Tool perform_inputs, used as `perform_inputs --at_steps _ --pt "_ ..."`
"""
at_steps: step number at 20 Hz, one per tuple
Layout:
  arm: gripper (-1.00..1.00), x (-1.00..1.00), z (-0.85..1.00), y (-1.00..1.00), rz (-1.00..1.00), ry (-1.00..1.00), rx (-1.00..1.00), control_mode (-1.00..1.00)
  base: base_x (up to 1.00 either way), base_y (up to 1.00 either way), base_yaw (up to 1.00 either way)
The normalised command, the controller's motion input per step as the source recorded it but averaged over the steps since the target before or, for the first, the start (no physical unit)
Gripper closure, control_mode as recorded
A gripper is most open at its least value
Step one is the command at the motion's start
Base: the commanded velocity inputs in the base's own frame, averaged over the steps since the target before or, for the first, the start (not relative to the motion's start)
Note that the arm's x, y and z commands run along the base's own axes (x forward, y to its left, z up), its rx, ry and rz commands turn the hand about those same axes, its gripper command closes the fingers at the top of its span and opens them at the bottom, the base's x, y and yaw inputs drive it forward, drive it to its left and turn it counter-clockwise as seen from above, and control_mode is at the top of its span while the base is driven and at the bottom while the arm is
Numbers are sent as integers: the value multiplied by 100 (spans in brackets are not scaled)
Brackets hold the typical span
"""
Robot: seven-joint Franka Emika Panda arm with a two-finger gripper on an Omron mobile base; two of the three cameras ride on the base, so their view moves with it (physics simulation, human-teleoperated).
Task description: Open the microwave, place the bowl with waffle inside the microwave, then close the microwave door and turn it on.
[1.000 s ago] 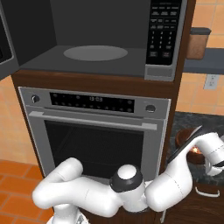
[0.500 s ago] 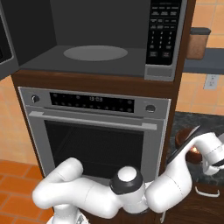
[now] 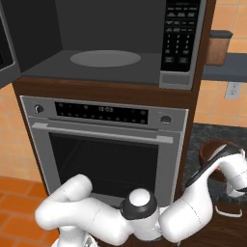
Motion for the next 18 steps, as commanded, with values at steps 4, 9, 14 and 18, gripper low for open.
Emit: perform_inputs --at_steps 4,9,14,18 --pt "100 -30 19 -39 -22 -24 0 -100 0 0 0" --pt "100 -47 40 -37 -27 -17 0 -100 0 0 0" --pt "100 -75 51 -7 -19 -15 0 -100 0 0 0" --pt "100 -98 33 25 1 -11 0 -100 0 0 0"
